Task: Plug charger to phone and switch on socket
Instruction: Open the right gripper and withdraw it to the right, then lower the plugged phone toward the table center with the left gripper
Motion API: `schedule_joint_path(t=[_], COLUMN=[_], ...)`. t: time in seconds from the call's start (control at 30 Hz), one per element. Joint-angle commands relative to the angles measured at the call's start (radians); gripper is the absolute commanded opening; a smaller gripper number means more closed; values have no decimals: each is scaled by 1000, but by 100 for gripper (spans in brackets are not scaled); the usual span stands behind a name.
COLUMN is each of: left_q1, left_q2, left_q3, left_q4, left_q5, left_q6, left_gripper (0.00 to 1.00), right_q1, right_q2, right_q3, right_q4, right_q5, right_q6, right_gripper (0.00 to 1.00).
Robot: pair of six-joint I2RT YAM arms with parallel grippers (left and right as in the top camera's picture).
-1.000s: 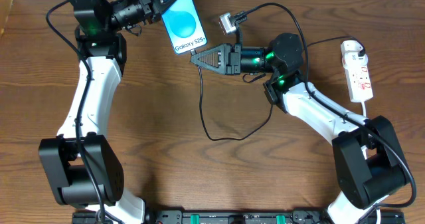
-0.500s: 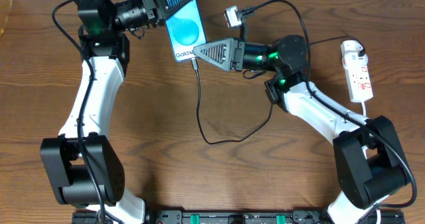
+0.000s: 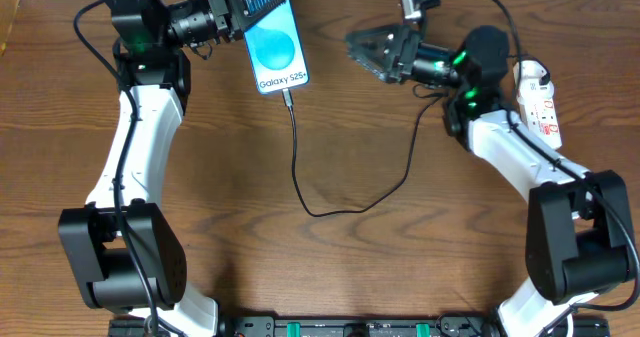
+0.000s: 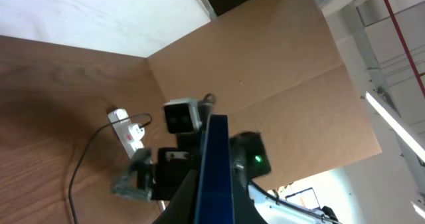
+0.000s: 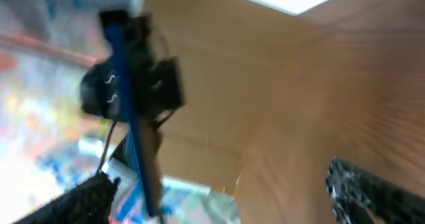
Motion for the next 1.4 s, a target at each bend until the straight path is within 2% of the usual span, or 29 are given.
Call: schedule_joint_path(t=[0.0,0.07,0.3,0.43,0.57,0.73,0.83,1.1,1.37], left_q1=[3,3,3,3,-2,-30,-56,-159,-262], left_q2=[-6,-6,-6,-5,-5,9,29,97,212], left_q3=[12,12,12,11,-6,-41,-56,-85,-85], left_q4=[12,12,12,11,11,6,-56,-399,-509], left_q5=[17,17,18,25,32,31,17,-154,-256], left_q6=[2,2,2,7,40,78,124,398,490], left_gripper=[7,7,7,7,7,7,7,7,7], right_q1=[-23,-33,-54,-71,-76,-76,-76,-76,-76], right_q2=[-16,-16,-32,-110,-253,-411,-485,-591,-591], right_q3=[6,6,6,6,6,6,6,6,6], right_q4=[-166,-367,-772,-1098,-1305,-1401,-1429,-1466,-1527], right_q5=[-15,-14,78,357,652,873,950,1011,1045], right_q6=[-111,-209,-457,-616,-710,-719,-718,-719,-727], right_gripper=[99,98,98,98,99,99,99,99,99])
